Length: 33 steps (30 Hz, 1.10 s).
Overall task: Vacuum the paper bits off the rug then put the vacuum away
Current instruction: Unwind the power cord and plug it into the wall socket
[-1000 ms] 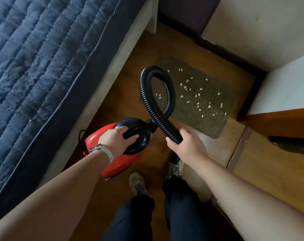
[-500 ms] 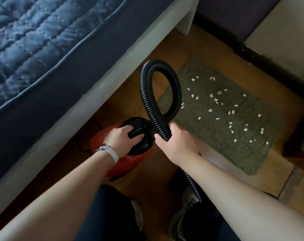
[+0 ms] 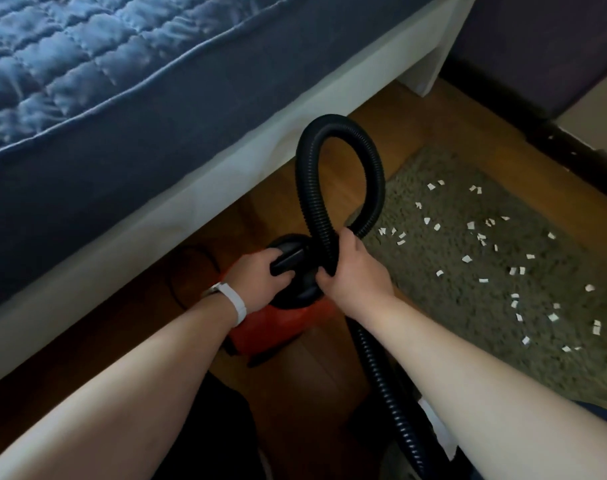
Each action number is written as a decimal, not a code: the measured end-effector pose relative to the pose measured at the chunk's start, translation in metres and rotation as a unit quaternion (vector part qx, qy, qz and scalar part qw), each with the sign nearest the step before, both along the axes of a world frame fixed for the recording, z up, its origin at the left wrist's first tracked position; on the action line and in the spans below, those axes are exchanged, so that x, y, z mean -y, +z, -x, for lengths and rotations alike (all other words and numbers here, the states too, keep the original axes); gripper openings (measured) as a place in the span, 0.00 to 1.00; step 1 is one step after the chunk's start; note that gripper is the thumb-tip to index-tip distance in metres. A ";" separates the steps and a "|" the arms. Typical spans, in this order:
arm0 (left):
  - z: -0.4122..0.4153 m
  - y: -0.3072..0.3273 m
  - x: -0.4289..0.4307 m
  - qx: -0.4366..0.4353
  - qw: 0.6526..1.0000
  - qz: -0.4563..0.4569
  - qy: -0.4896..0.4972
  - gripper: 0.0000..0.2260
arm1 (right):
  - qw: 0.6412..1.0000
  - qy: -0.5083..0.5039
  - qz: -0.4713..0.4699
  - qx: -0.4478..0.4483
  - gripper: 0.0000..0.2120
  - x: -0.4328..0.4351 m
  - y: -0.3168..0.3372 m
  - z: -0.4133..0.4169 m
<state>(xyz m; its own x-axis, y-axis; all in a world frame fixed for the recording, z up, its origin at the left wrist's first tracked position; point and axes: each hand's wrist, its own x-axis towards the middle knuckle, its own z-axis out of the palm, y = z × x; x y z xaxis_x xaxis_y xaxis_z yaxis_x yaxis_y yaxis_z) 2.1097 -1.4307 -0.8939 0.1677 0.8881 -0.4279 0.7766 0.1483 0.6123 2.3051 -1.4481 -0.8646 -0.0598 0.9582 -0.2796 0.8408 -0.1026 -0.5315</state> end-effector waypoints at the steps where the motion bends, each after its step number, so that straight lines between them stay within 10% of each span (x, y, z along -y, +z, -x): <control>1: 0.001 -0.002 0.001 0.011 1.000 0.008 -0.001 0.11 | 1.000 0.008 -0.007 -0.002 0.30 0.000 -0.003 0.000; 24: 0.055 0.018 0.012 0.137 0.989 -0.002 0.055 0.11 | 0.985 0.039 -0.122 -0.113 0.34 -0.037 0.036 0.060; 29: 0.075 0.028 0.016 0.135 0.990 -0.037 0.024 0.07 | 0.916 0.260 -0.304 -0.007 0.16 -0.015 0.046 0.066; 33: 0.105 0.032 0.024 0.107 0.993 -0.035 0.031 0.06 | 0.849 0.456 -0.250 0.091 0.10 -0.007 0.053 0.096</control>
<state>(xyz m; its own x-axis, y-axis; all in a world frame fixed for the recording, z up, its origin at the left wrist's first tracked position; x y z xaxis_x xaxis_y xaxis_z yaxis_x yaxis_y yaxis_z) 2.0042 -1.4551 -0.8624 0.1920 0.9256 -0.3262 0.6184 0.1440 0.7726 2.2087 -1.4407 -0.8119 -0.8403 0.5382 0.0655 0.5221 0.8358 -0.1695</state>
